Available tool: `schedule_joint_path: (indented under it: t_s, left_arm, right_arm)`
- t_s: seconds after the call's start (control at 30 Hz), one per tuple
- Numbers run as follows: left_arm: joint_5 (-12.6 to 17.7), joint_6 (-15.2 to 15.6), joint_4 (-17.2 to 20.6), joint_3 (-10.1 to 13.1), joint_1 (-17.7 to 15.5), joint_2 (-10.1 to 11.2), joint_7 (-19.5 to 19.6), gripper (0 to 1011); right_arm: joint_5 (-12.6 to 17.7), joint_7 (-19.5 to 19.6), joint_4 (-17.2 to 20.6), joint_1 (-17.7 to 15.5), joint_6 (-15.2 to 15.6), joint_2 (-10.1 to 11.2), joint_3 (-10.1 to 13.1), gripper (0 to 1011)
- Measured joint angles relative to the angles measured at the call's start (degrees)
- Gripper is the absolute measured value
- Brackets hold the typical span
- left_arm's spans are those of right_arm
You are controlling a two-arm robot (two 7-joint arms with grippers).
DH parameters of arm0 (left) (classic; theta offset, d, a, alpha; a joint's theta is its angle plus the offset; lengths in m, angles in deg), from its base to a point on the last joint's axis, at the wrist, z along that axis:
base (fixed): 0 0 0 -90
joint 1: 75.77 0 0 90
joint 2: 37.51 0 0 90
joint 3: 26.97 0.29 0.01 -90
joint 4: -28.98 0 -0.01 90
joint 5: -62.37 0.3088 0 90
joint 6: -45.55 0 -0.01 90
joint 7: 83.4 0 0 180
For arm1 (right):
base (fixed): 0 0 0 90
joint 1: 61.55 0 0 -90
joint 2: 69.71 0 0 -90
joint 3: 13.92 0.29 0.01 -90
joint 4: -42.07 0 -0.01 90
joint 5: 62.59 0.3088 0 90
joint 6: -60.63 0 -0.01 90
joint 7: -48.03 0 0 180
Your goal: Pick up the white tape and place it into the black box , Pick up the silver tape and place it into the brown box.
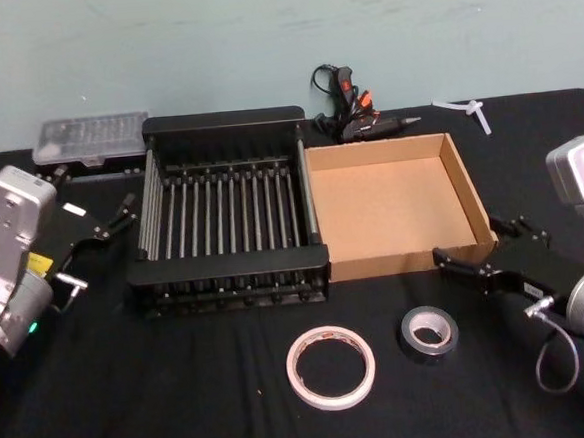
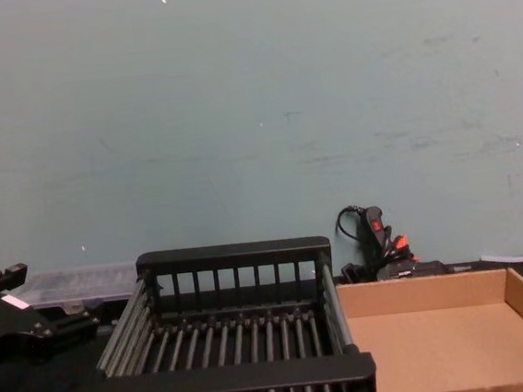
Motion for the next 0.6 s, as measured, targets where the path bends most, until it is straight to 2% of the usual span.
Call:
schedule_joint_path:
  t_s: [0.37,0.6]
  left_arm:
    - [0.0,0.0,0.0,0.0,0.0,0.0,0.0,1001]
    - [0.0,0.0,0.0,0.0,0.0,0.0,0.0,1001]
  right_arm:
    - [0.14,-0.62,1.18,-2.08,4.43,-1.2,0.25,1002]
    - [-0.28,-1.78,1.46,-2.52,6.5,-1.19,0.27,1002]
